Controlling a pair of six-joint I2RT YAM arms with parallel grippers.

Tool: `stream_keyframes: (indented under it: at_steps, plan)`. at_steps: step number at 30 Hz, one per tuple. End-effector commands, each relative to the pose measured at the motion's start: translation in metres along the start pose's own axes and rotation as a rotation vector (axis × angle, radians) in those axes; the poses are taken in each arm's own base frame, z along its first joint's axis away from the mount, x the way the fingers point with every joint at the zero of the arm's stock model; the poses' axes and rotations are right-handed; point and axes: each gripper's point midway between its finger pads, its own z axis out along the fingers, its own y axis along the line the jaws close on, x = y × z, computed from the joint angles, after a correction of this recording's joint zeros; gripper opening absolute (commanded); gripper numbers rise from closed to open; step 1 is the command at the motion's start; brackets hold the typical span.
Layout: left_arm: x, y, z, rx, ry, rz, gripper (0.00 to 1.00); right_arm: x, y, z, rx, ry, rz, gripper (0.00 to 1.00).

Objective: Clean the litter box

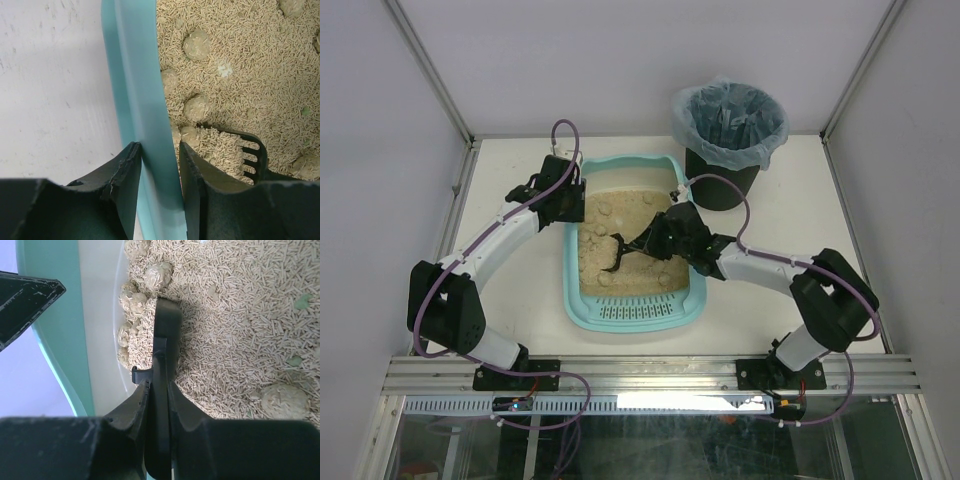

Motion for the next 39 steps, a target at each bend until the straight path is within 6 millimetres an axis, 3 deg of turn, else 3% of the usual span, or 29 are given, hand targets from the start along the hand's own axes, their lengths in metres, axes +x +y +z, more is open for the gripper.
stream_keyframes:
  at_steps: [1, 9, 20, 21, 27, 31, 35, 39]
  plan:
    - [-0.003, -0.018, 0.0, 0.075, -0.011, 0.006, 0.35, -0.024, 0.044, -0.025, -0.174, -0.09, -0.001, 0.0]
    - [-0.003, -0.018, 0.001, 0.075, -0.01, 0.007, 0.36, -0.035, 0.047, -0.059, -0.228, -0.15, 0.003, 0.0]
    - [-0.005, -0.017, -0.002, 0.071, -0.019, 0.006, 0.38, -0.072, 0.006, -0.099, -0.242, -0.319, 0.049, 0.0]
    - [-0.005, -0.017, -0.001, 0.072, -0.017, 0.006, 0.38, -0.066, 0.014, -0.105, -0.301, -0.266, 0.15, 0.0]
    - [-0.005, -0.016, -0.002, 0.07, -0.019, 0.007, 0.38, -0.072, 0.013, -0.126, -0.4, -0.252, 0.168, 0.0]
    - [-0.005, -0.017, -0.003, 0.071, -0.021, 0.005, 0.38, -0.076, 0.01, -0.134, -0.425, -0.26, 0.207, 0.0]
    - [-0.005, -0.018, -0.002, 0.076, -0.017, 0.006, 0.38, -0.068, 0.022, -0.136, -0.513, -0.198, 0.202, 0.0]
    - [-0.005, -0.017, -0.003, 0.074, -0.02, 0.006, 0.38, -0.076, 0.0, -0.139, -0.483, -0.256, 0.279, 0.0]
